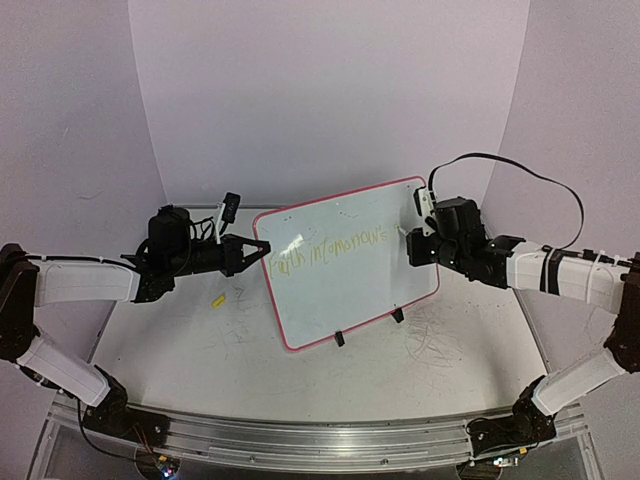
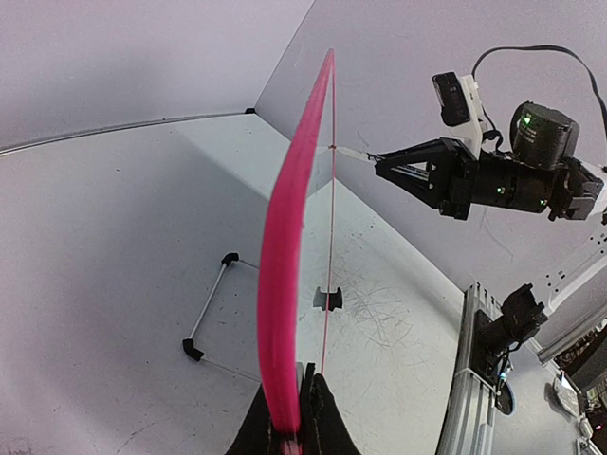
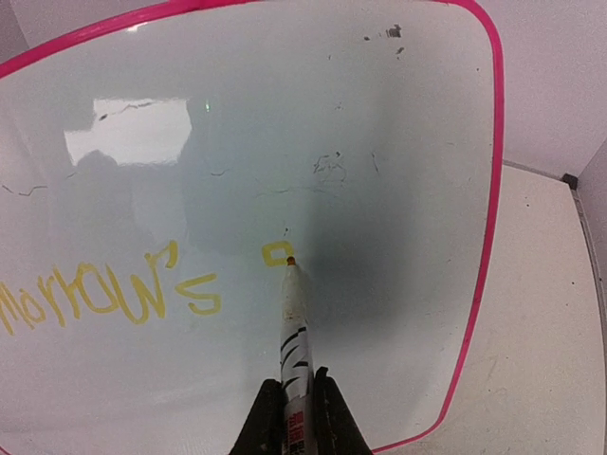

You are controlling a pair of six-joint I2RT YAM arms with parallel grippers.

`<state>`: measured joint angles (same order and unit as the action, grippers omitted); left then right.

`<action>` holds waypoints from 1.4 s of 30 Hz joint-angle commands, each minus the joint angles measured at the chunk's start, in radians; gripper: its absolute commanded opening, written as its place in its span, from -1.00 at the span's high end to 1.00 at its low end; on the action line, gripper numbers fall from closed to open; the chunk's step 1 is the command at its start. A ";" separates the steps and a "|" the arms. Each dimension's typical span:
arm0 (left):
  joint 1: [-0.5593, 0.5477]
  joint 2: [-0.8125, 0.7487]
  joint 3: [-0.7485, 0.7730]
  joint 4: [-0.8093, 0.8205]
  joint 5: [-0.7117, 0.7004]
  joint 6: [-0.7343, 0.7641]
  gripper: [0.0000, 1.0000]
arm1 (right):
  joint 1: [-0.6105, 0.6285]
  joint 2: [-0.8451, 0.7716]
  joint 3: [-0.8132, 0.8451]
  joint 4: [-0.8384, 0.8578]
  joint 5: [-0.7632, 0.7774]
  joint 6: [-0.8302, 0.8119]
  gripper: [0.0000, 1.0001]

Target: Write a sentence on the whiteboard

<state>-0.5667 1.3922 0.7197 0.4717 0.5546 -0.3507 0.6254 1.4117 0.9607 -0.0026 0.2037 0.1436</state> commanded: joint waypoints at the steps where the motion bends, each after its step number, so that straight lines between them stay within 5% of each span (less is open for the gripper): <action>1: -0.010 0.005 0.024 -0.068 -0.024 0.090 1.00 | 0.001 0.004 0.051 0.017 0.020 0.005 1.00; 34: -0.012 0.015 0.028 -0.070 -0.025 0.095 1.00 | 0.004 -0.037 -0.007 -0.005 -0.123 0.008 1.00; 42: -0.012 0.005 0.021 -0.071 -0.035 0.094 1.00 | -0.041 -0.126 -0.037 -0.006 -0.052 0.008 1.00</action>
<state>-0.5686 1.3922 0.7200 0.4721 0.5552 -0.3432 0.6212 1.3653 0.9162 -0.0453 0.1190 0.1543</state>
